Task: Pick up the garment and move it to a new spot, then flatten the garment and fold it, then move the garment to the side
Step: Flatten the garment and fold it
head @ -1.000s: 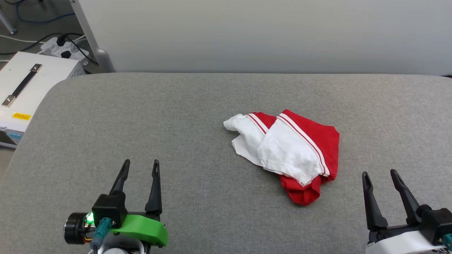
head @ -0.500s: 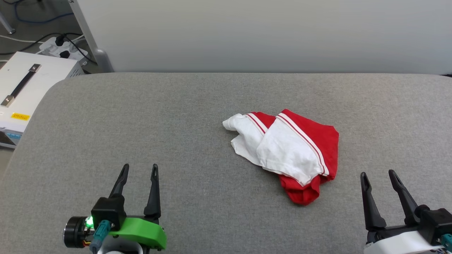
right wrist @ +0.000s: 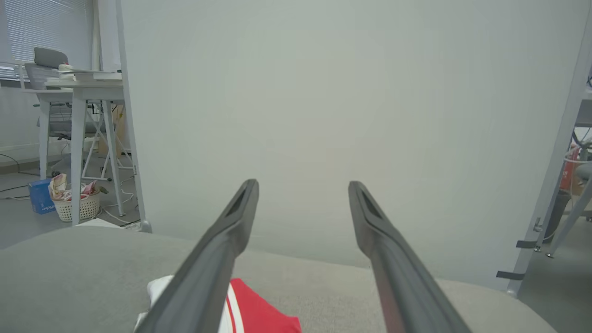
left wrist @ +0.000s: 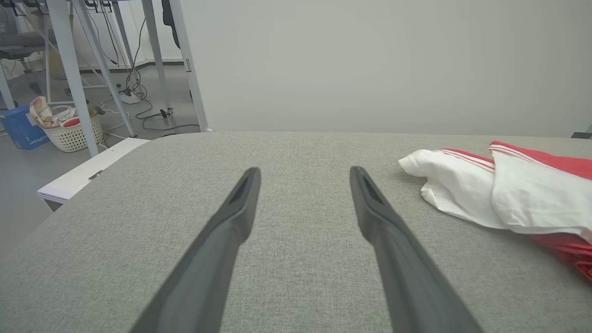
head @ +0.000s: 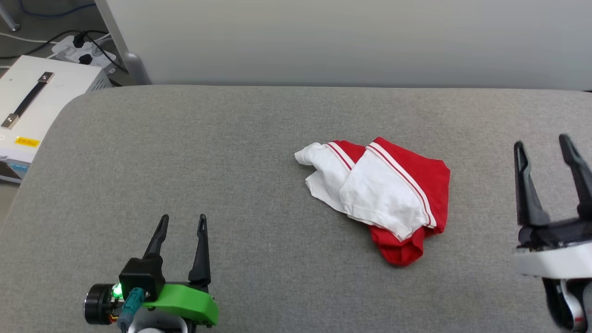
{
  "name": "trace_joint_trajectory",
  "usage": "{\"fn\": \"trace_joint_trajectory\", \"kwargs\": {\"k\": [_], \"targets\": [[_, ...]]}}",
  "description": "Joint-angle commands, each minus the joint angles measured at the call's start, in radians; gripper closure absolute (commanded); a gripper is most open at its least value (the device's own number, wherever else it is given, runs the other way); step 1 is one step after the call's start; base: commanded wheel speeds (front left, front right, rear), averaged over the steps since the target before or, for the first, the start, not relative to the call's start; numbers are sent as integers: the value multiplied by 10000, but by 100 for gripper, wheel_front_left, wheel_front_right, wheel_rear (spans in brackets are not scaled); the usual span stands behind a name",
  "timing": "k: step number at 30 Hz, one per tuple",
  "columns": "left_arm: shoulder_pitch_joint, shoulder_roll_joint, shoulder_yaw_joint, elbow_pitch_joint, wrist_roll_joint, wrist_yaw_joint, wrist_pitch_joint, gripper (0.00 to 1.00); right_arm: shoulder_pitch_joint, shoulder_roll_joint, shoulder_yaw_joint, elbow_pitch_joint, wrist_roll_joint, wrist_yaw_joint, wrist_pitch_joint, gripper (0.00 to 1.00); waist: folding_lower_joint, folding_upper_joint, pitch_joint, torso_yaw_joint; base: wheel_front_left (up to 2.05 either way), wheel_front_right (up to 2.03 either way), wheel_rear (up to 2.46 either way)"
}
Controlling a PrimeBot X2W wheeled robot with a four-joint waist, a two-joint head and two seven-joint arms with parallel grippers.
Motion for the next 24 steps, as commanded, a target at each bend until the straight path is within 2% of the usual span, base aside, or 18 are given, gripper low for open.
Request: {"fn": "trace_joint_trajectory", "kwargs": {"k": [1,3,7,9,12,18,20,24], "targets": [[-145,-47,48,-18,69,-49,-57,0,-532,-280,131,-187,124,-7,-44,0,0,-1,140,51,0,0,0],[-206,-69,75,-27,77,-68,-57,0,-1201,-832,555,-230,451,-7,-44,0,0,-1,253,62,0,0,0],[-286,-108,103,-24,106,-96,-57,0,-2566,-2553,2368,232,1242,-7,43,0,0,-1,443,77,0,0,0],[-332,-123,123,-13,105,-112,-57,0,-3305,-3391,3439,396,1796,-7,609,0,0,-1,529,97,0,0,0],[-402,-144,163,-4,95,-122,-57,0,-4420,-4509,5119,478,2736,-7,2012,0,0,-1,657,128,0,0,0],[-561,-176,164,-32,65,-113,-57,0,-5951,-5697,7825,495,4998,-7,5578,0,0,-1,983,196,0,0,0],[-645,-183,142,-27,48,-115,-57,0,-6338,-5974,8582,552,5423,-7,6696,0,0,-1,1114,244,0,0,0],[-827,-193,105,-39,-4,-97,-57,0,-7053,-6213,9836,721,5920,-7,8166,0,0,-1,1457,376,0,0,0]]}}
